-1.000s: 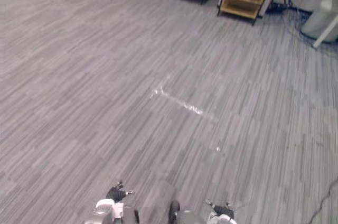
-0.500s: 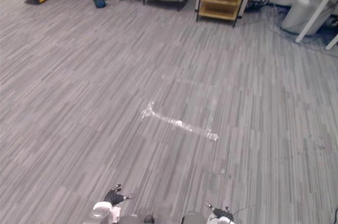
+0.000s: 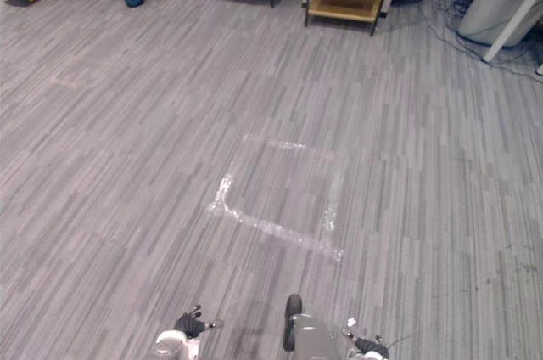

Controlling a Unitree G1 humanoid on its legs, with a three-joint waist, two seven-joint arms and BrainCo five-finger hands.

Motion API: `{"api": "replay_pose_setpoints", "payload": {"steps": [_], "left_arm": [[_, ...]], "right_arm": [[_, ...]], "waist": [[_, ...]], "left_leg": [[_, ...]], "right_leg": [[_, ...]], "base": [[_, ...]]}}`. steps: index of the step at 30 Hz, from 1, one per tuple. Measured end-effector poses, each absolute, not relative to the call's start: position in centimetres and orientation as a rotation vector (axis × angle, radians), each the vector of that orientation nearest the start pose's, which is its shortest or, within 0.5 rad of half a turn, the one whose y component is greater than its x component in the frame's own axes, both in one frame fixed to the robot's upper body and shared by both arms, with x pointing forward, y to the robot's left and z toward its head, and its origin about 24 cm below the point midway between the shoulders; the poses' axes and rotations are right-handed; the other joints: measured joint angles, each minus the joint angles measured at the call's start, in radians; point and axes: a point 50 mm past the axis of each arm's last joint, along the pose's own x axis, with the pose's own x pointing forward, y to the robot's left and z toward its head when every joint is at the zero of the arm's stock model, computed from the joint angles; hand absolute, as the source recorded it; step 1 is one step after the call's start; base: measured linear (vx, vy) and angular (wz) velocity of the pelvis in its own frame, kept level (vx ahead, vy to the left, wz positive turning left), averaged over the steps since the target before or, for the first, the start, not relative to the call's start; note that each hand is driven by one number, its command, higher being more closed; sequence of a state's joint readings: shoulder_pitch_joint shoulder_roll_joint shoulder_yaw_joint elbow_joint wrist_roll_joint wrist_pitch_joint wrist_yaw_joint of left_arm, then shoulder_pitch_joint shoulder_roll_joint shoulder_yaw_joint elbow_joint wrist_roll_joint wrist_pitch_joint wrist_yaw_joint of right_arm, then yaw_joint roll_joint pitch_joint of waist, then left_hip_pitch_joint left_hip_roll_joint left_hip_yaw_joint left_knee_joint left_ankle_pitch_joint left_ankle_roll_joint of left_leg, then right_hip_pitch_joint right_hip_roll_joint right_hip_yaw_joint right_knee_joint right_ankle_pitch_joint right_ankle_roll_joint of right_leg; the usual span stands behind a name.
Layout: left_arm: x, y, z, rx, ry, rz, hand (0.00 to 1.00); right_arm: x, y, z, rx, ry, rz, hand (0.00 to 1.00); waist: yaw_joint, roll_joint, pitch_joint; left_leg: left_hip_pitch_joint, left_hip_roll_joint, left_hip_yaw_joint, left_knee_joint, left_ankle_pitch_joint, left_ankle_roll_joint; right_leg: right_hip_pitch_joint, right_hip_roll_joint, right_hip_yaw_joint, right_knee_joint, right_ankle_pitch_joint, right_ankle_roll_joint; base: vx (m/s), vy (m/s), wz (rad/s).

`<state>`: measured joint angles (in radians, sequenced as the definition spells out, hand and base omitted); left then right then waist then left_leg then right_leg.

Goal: Pick up cushions and gather them together orderly.

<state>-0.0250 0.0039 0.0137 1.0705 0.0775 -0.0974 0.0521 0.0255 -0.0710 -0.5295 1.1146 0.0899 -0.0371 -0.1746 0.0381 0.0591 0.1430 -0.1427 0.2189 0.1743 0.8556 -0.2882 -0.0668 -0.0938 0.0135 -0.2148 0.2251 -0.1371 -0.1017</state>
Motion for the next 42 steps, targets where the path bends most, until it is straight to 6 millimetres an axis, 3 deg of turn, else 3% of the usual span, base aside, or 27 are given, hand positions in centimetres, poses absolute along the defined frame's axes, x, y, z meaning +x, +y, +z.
{"api": "replay_pose_setpoints", "payload": {"steps": [2, 3, 4, 5, 7, 9, 11, 12, 13, 14, 16, 18, 20, 21, 22, 24, 25, 26, 28, 30, 31, 32, 34, 38, 39, 40, 42], "left_arm": [[14.5, 15.2, -14.8, 0.1, 0.922, 0.003, 0.0], [14.5, 15.2, -14.8, 0.102, 0.922, 0.002, 0.0], [14.5, 15.2, -14.8, 0.102, 0.922, 0.001, 0.0], [14.6, 15.3, -14.7, 0.109, 0.916, -0.001, 0.0], [14.2, 15.8, -15.0, 0.122, 0.941, 0.002, 0.0], [14.4, 16.2, -14.9, 0.114, 0.936, 0.017, 0.0], [14.1, 16.5, -15.0, 0.113, 0.946, 0.019, 0.0], [13.8, 16.2, -15.1, 0.105, 0.956, 0.015, 0.0], [13.3, 16.4, -15.3, 0.11, 0.97, 0.014, 0.0], [13.4, 16.6, -15.3, 0.115, 0.967, 0.015, 0.0], [13.2, 16.5, -15.4, 0.111, 0.979, 0.018, 0.0], [13.4, 16.5, -15.3, 0.108, 0.975, 0.02, 0.0], [14.0, 16.5, -15.1, 0.108, 0.962, 0.019, 0.0], [14.4, 16.4, -15.0, 0.106, 0.955, 0.017, 0.0], [14.7, 16.3, -14.9, 0.108, 0.945, 0.012, 0.0], [14.2, 16.6, -15.1, 0.111, 0.959, 0.019, 0.0], [13.8, 16.9, -15.2, 0.115, 0.969, 0.024, 0.0], [13.4, 16.2, -15.5, 0.094, 0.989, 0.022, 0.0], [13.2, 15.5, -15.6, 0.07, 1.001, 0.016, 0.0], [13.3, 15.5, -15.6, 0.064, 1.0, 0.022, 0.0], [13.4, 15.3, -15.6, 0.058, 0.996, 0.024, 0.0], [13.4, 15.1, -15.6, 0.053, 0.992, 0.021, 0.0], [13.5, 14.9, -15.4, 0.053, 0.977, 0.015, 0.0], [13.9, 14.4, -15.2, 0.081, 0.956, -0.027, 0.0], [13.9, 14.2, -15.2, 0.094, 0.952, -0.049, 0.0], [13.8, 14.4, -15.2, 0.101, 0.95, -0.047, 0.0], [13.4, 14.7, -15.4, 0.117, 0.973, -0.051, 0.0]], "right_arm": [[9.3, -24.5, -15.4, 0.201, 1.04, -0.732, 0.0], [9.6, -24.6, -15.3, 0.202, 1.029, -0.731, 0.0], [9.7, -24.6, -15.3, 0.2, 1.025, -0.731, 0.0], [9.7, -24.6, -15.3, 0.197, 1.024, -0.728, 0.0], [9.8, -24.1, -15.4, 0.197, 1.031, -0.706, 0.0], [9.8, -23.9, -15.5, 0.205, 1.035, -0.705, 0.0], [9.1, -23.7, -15.7, 0.225, 1.044, -0.729, 0.0], [8.8, -24.1, -15.6, 0.218, 1.042, -0.737, 0.0], [8.4, -23.5, -15.8, 0.228, 1.051, -0.729, 0.0], [8.6, -23.2, -15.8, 0.232, 1.046, -0.721, 0.0], [8.2, -23.3, -15.7, 0.232, 1.038, -0.723, 0.0], [8.3, -23.3, -15.7, 0.229, 1.035, -0.72, 0.0], [8.4, -23.2, -15.7, 0.228, 1.033, -0.71, 0.0], [8.6, -23.2, -15.7, 0.229, 1.03, -0.706, 0.0], [8.9, -23.0, -15.7, 0.233, 1.031, -0.7, 0.0], [8.4, -22.7, -15.9, 0.241, 1.056, -0.699, 0.0], [7.9, -22.5, -16.1, 0.248, 1.071, -0.705, 0.0], [7.5, -23.1, -16.1, 0.247, 1.077, -0.727, 0.0], [8.4, -23.7, -15.7, 0.243, 1.049, -0.733, 0.0], [8.6, -23.6, -15.8, 0.248, 1.048, -0.73, 0.0], [8.3, -23.6, -15.8, 0.243, 1.055, -0.73, 0.0], [8.4, -23.6, -15.8, 0.233, 1.055, -0.717, 0.0], [8.6, -23.8, -15.7, 0.218, 1.052, -0.711, 0.0], [8.9, -24.1, -15.6, 0.21, 1.042, -0.712, 0.0], [8.8, -24.6, -15.4, 0.193, 1.041, -0.712, 0.0], [8.5, -24.5, -15.6, 0.185, 1.06, -0.702, 0.0], [8.2, -24.4, -15.7, 0.187, 1.072, -0.703, 0.0]], "waist": [[0.019, 0.003, -0.002], [0.021, 0.008, -0.005], [0.024, 0.013, -0.007], [0.045, 0.017, -0.015], [0.043, 0.018, -0.028], [0.046, 0.0, -0.018], [0.044, -0.005, -0.029], [0.04, 0.003, -0.038], [0.028, -0.02, -0.034], [0.023, -0.028, -0.034], [0.009, -0.031, -0.03], [0.002, -0.019, -0.024], [-0.004, -0.018, -0.024], [-0.007, -0.018, -0.024], [-0.021, -0.024, -0.013], [-0.033, -0.052, -0.018], [-0.033, -0.079, -0.021], [-0.032, -0.039, -0.022], [-0.025, 0.008, -0.026], [-0.027, 0.012, -0.025], [-0.024, 0.006, -0.021], [-0.022, 0.004, -0.019], [-0.014, 0.006, -0.018], [0.008, 0.008, -0.024], [0.009, 0.021, -0.029], [0.023, 0.017, -0.044], [0.014, 0.021, -0.064]], "left_leg": [[-0.087, -0.082, 0.005, -0.256, -0.01, 0.002], [-0.102, -0.137, -0.025, -0.478, 0.038, -0.022], [-0.105, -0.153, -0.04, -0.552, 0.088, -0.029], [-0.1, -0.168, -0.048, -0.611, 0.205, -0.036], [-0.089, -0.194, -0.02, -0.59, 0.208, 0.07], [-0.098, -0.202, 0.013, -0.511, 0.183, 0.105], [-0.061, -0.212, 0.023, -0.556, 0.155, 0.101], [-0.003, -0.214, 0.033, -0.6, 0.122, 0.102], [0.076, -0.242, 0.035, -0.64, 0.098, 0.116], [0.101, -0.251, 0.036, -0.647, 0.091, 0.117], [0.23, -0.252, 0.036, -0.693, 0.075, 0.114], [0.304, -0.23, 0.029, -0.727, 0.075, 0.114], [0.333, -0.204, 0.013, -0.738, 0.075, 0.114], [0.34, -0.191, -0.002, -0.741, 0.075, 0.114], [0.371, -0.179, -0.031, -0.757, 0.074, 0.112], [0.406, -0.191, -0.052, -0.767, 0.064, 0.089], [0.43, -0.203, -0.071, -0.766, 0.042, 0.052], [0.465, -0.166, -0.088, -0.767, 0.023, 0.021], [0.452, -0.111, -0.094, -0.723, 0.081, -0.041], [0.42, -0.083, -0.109, -0.6, 0.124, -0.075], [0.352, -0.069, -0.121, -0.403, 0.179, -0.116], [0.295, -0.061, -0.127, -0.271, 0.184, -0.114], [0.15, -0.014, -0.056, -0.039, 0.039, -0.055], [0.048, -0.05, 0.002, -0.311, -0.026, -0.028], [0.036, -0.087, -0.033, -0.529, 0.06, -0.033], [0.064, -0.113, -0.038, -0.591, 0.129, -0.013], [0.092, -0.15, -0.04, -0.664, 0.155, 0.012]], "right_leg": [[0.068, -0.009, 0.032, -0.063, -0.016, 0.016], [0.102, -0.016, 0.049, -0.099, -0.022, 0.028], [0.119, -0.016, 0.058, -0.119, -0.023, 0.031], [0.153, -0.017, 0.098, -0.163, -0.024, 0.056], [0.182, -0.047, 0.136, -0.191, -0.021, 0.11], [0.201, -0.074, 0.176, -0.184, -0.005, 0.137], [0.18, -0.081, 0.204, -0.05, -0.037, 0.189], [0.107, -0.084, 0.211, 0.183, -0.089, 0.266], [-0.015, -0.125, 0.208, 0.485, -0.058, 0.306], [-0.054, -0.141, 0.204, 0.58, -0.035, 0.302], [-0.162, -0.174, 0.108, 0.754, -0.086, 0.202], [-0.201, -0.16, 0.032, 0.667, -0.126, 0.159], [-0.236, -0.118, -0.004, 0.466, -0.124, 0.149], [-0.254, -0.095, -0.004, 0.325, -0.091, 0.139], [-0.26, -0.066, 0.01, 0.056, 0.04, 0.135], [-0.252, -0.067, 0.04, -0.13, 0.167, 0.154], [-0.254, -0.075, 0.067, -0.168, 0.247, 0.131], [-0.255, -0.044, 0.059, -0.111, 0.328, 0.071], [-0.246, -0.003, 0.029, -0.07, 0.271, 0.041], [-0.206, 0.013, 0.01, -0.051, 0.216, 0.028], [-0.148, 0.014, 0.009, -0.055, 0.173, 0.022], [-0.122, 0.014, 0.012, -0.057, 0.143, 0.015], [-0.033, 0.015, 0.006, -0.075, 0.097, 0.01], [0.068, -0.01, 0.007, -0.124, 0.082, 0.052], [0.091, -0.017, 0.012, -0.145, 0.077, 0.074], [0.104, -0.027, 0.036, -0.167, 0.08, 0.097], [0.121, -0.051, 0.035, -0.194, 0.09, 0.116]], "base": [[0.45, 0.011, -0.32], [0.43, 0.065, -0.32], [0.41, 0.104, -0.56], [0.38, 0.104, -0.65], [0.62, 0.141, -0.44], [0.48, 0.144, -0.24], [0.38, 0.169, -0.32], [0.37, 0.105, -0.31], [0.4, 0.103, -0.25], [0.47, 0.055, 0.01], [0.48, 0.034, -0.05], [0.47, -0.029, 0.05], [0.48, -0.101, 0.27], [0.5, -0.176, 0.57], [0.51, -0.201, 0.62], [0.43, -0.203, 0.49], [0.58, -0.292, 0.3], [0.67, -0.317, 0.16], [0.64, -0.311, 0.03], [0.48, -0.266, 0.18], [0.41, -0.199, 0.25], [0.39, -0.164, 0.21], [0.31, -0.085, 0.15], [0.26, 0.038, -0.02], [0.21, 0.126, -0.24], [0.22, 0.123, -0.22], [0.3, 0.099, 0.09]]}}
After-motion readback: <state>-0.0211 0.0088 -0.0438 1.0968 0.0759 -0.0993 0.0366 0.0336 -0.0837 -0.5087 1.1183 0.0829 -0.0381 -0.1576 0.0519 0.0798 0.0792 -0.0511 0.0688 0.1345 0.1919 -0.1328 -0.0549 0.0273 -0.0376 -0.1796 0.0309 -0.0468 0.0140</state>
